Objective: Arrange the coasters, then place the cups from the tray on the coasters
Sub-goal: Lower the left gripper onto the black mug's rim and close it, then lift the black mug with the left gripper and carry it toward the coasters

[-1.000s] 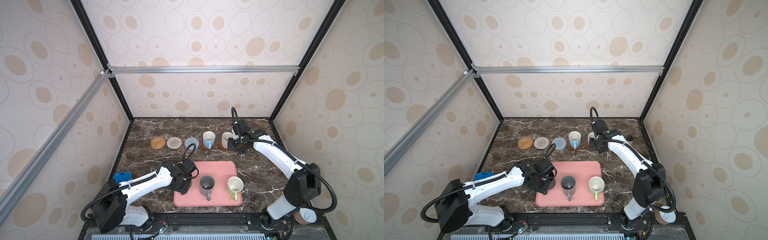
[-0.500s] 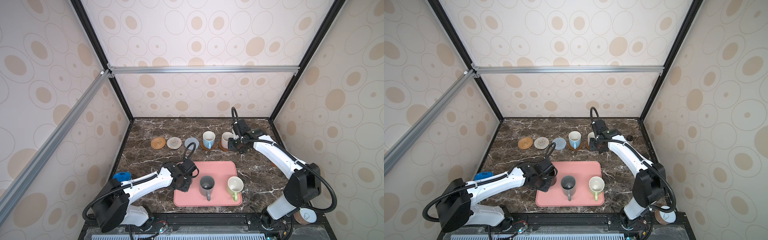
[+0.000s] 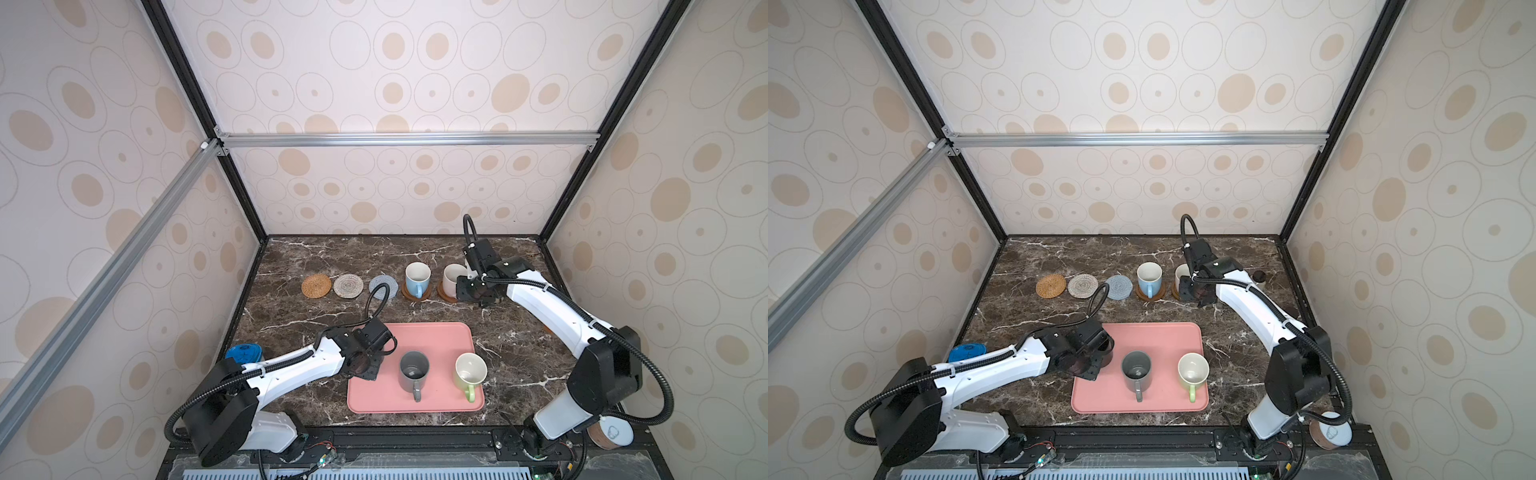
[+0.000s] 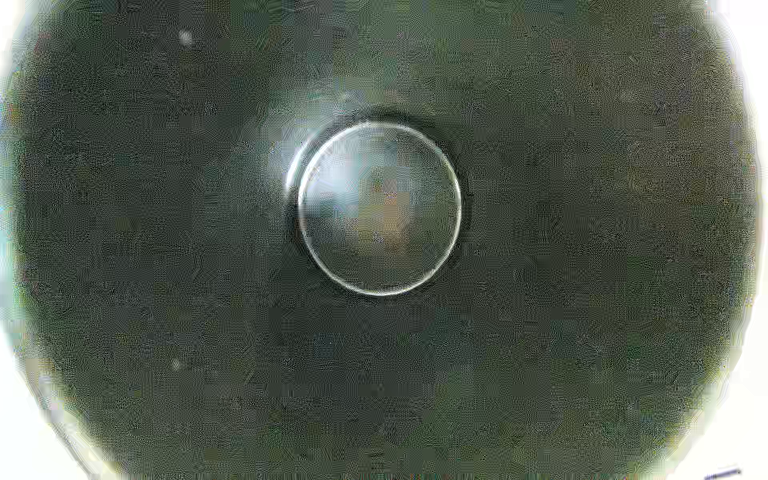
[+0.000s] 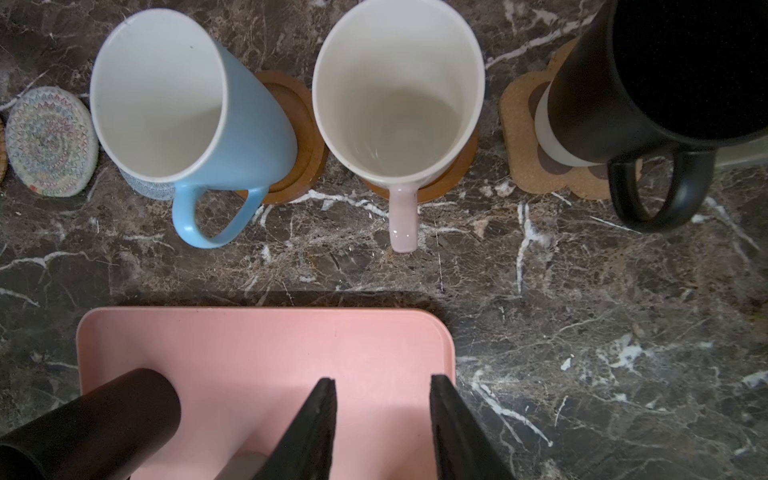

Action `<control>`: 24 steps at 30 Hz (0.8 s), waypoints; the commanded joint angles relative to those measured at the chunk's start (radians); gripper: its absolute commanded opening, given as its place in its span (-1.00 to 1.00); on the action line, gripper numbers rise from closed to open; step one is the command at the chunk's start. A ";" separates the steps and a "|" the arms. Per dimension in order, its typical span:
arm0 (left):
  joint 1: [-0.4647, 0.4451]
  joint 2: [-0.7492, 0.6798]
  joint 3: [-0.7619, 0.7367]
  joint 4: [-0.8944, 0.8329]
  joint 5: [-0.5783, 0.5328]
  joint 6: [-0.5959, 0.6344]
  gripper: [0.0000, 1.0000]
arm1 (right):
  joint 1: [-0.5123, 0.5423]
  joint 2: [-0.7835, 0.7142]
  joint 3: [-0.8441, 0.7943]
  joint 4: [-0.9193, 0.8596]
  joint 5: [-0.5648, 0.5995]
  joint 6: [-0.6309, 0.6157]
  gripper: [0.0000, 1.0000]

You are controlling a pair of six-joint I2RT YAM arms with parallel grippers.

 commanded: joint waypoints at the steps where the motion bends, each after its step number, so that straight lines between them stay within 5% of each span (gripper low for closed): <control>1: 0.009 -0.026 -0.006 0.026 -0.045 -0.010 -0.51 | -0.007 -0.032 -0.011 -0.023 0.007 0.009 -0.18; 24: 0.009 -0.099 -0.030 0.084 -0.092 -0.041 -0.75 | -0.007 -0.046 -0.033 -0.020 0.017 0.009 -0.18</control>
